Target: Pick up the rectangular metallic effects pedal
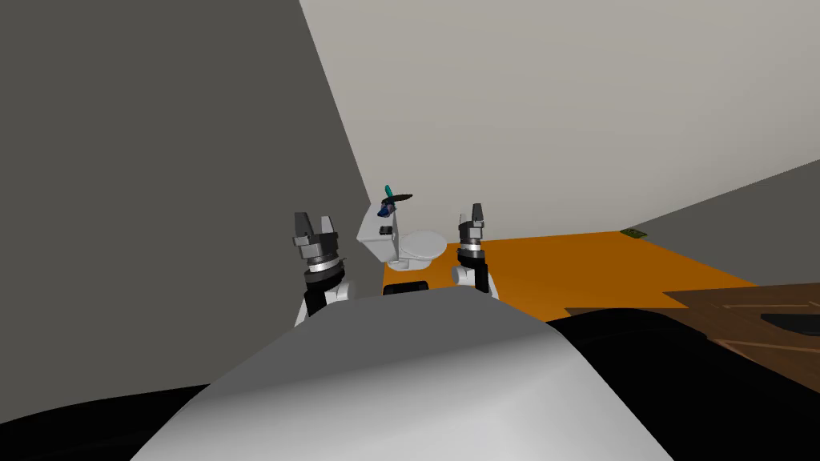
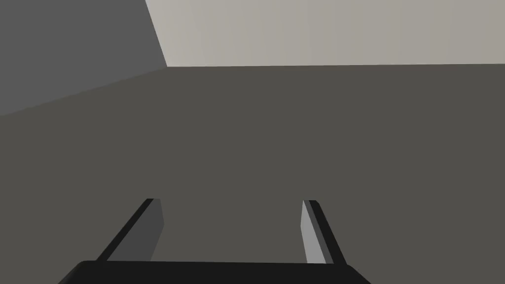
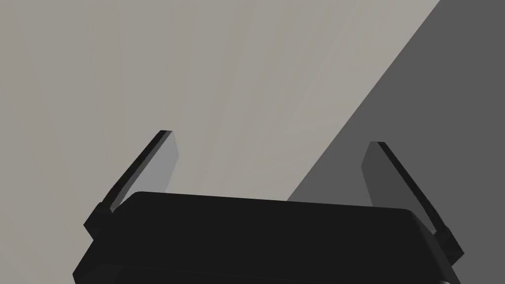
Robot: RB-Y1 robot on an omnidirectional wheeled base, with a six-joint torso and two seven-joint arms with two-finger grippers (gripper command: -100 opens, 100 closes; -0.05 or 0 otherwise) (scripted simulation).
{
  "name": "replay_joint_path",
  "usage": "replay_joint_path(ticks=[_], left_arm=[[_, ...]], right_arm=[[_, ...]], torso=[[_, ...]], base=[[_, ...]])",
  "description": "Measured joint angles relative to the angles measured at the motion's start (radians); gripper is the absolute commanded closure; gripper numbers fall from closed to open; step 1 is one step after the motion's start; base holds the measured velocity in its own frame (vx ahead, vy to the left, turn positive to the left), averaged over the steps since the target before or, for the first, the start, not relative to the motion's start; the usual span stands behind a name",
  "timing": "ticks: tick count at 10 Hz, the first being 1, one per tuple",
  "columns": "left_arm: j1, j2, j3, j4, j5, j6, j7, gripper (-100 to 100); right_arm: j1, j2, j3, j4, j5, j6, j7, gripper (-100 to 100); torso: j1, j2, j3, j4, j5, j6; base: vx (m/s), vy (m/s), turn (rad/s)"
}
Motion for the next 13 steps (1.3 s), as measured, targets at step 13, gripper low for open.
replay_joint_path(ticks=[13], left_arm=[[-0.234,0.276,0.164,0.302,0.164,0.288,-0.003,-100]], right_arm=[[0.000,0.000,0.000,0.000,0.000,0.000,0.000,0]], torso=[[-0.007,0.002,0.001,0.001,-0.002,0.000]], base=[[-0.049,-0.115,-0.006]])
